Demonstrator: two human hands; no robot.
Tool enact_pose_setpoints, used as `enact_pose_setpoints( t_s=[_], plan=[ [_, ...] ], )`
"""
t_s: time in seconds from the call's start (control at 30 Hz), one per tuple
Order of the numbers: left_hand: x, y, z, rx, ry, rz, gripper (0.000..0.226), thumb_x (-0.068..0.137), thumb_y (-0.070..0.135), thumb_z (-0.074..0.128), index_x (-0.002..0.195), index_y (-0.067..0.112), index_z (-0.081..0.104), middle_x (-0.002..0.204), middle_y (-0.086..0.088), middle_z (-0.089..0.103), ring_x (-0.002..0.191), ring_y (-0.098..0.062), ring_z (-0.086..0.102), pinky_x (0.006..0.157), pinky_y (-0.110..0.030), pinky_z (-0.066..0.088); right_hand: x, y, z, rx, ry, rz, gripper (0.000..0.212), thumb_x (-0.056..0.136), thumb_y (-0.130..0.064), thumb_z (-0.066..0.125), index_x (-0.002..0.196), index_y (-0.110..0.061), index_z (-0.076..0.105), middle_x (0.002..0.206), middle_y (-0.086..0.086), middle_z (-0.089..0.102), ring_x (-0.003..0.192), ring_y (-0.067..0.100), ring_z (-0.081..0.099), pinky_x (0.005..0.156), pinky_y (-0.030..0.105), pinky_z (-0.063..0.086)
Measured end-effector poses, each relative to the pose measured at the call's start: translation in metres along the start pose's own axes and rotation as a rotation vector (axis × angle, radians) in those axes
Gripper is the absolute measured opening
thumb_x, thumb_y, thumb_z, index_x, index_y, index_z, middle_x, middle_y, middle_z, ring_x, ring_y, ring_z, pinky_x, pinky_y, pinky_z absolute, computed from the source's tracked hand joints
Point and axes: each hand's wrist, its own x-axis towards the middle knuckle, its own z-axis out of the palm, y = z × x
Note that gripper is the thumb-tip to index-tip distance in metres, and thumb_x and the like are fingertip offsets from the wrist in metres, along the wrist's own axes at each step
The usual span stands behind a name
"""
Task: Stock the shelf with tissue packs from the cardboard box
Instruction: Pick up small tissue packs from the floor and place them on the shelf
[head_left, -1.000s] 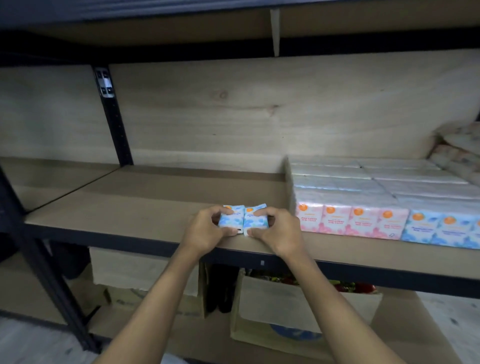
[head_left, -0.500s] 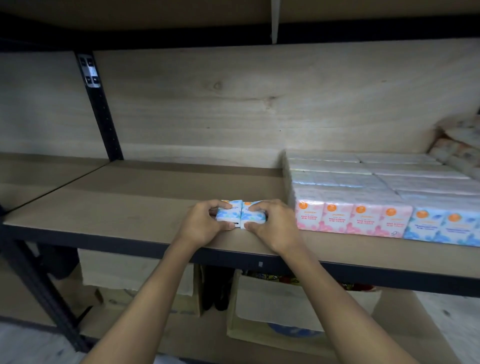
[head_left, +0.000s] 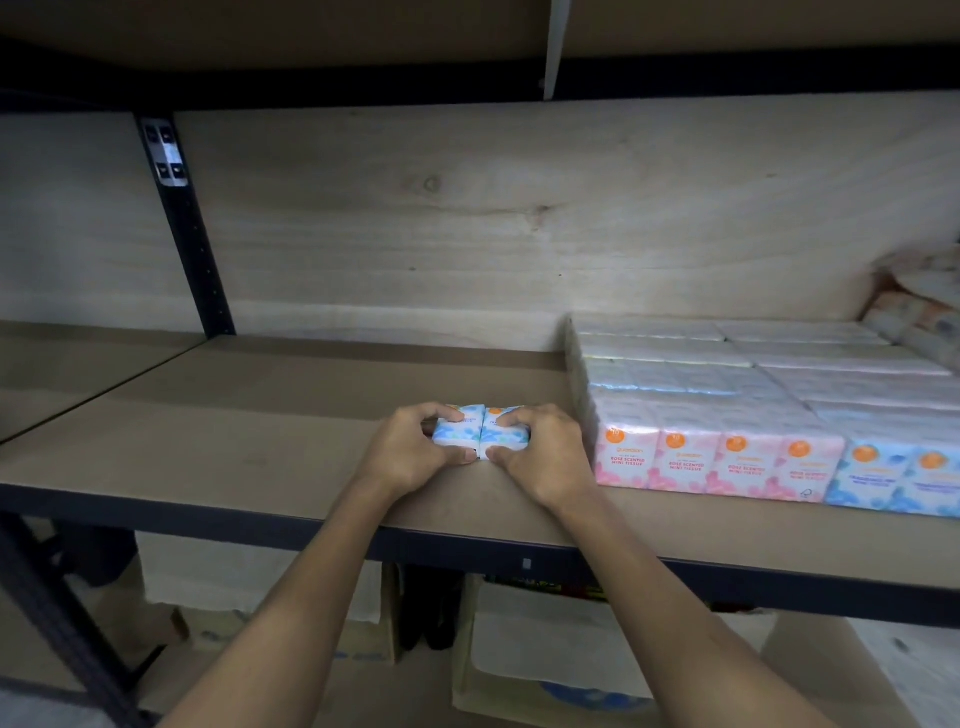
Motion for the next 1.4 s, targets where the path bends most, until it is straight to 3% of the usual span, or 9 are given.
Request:
enact_pose_setpoints(
  t_s=[0.27,0.43,0.6,0.83,0.97,1.2,1.4],
  plan=[
    [0.013,-0.001,0.008,0.093,0.097,0.014,0.047,0.052,0.035,0.092,0.094,0.028,0.072,0.102,0.01,0.068,0.092,-0.011,0.064,0.079,-0.025,0.051,0.015,0.005,0.006,-0.024,0.01,-0.025,0.047,0.065,-0.032,0.083,0.108,-0.02,0.069,0.116,0.004,0.062,0.107,0.015,0.055,0.094,0.019,0.038],
    [0.02,0.0,0.008,0.107,0.108,0.029,0.048,0.055,0.031,0.092,0.099,0.024,0.072,0.101,0.011,0.067,0.089,-0.005,0.062,0.068,-0.003,0.04,0.026,0.009,0.011,-0.004,0.02,-0.017,0.046,0.065,-0.03,0.084,0.107,-0.021,0.07,0.117,0.003,0.062,0.108,0.014,0.054,0.086,0.009,0.029],
    [0.026,-0.001,0.009,0.124,0.109,0.048,0.047,0.058,0.029,0.091,0.1,0.022,0.072,0.101,0.013,0.066,0.083,0.003,0.059,0.064,0.003,0.039,0.035,0.013,0.016,0.009,0.033,-0.018,0.046,0.064,-0.03,0.084,0.107,-0.02,0.07,0.117,0.002,0.062,0.108,0.014,0.054,0.087,0.007,0.028],
    [0.03,-0.004,0.009,0.135,0.1,0.063,0.046,0.061,0.032,0.089,0.102,0.024,0.072,0.105,0.012,0.067,0.093,-0.004,0.062,0.076,-0.008,0.041,0.039,0.017,0.017,0.027,0.031,-0.011,0.046,0.065,-0.028,0.084,0.108,-0.019,0.07,0.119,0.004,0.061,0.11,0.014,0.054,0.088,0.006,0.028],
    [0.031,-0.005,0.01,0.135,0.098,0.062,0.046,0.061,0.031,0.089,0.104,0.024,0.072,0.107,0.01,0.067,0.092,-0.005,0.063,0.071,-0.002,0.04,0.039,0.018,0.018,0.026,0.035,-0.016,0.046,0.066,-0.028,0.083,0.109,-0.019,0.07,0.12,0.004,0.06,0.111,0.014,0.054,0.092,0.009,0.03],
    [0.032,-0.009,0.01,0.106,0.1,0.056,0.048,0.062,0.023,0.089,0.107,0.022,0.073,0.108,0.004,0.07,0.092,-0.007,0.065,0.075,-0.005,0.042,0.038,0.017,0.018,0.036,0.036,-0.006,0.045,0.066,-0.027,0.083,0.109,-0.02,0.07,0.12,0.006,0.058,0.108,0.015,0.055,0.091,0.011,0.032],
    [0.036,-0.015,0.009,0.093,0.091,0.059,0.049,0.064,0.018,0.088,0.11,0.022,0.072,0.114,0.003,0.07,0.097,-0.007,0.066,0.091,-0.02,0.049,0.037,0.016,0.016,0.034,0.038,-0.004,0.046,0.067,-0.027,0.083,0.11,-0.02,0.069,0.121,0.005,0.058,0.108,0.015,0.055,0.091,0.011,0.032]
  ],
)
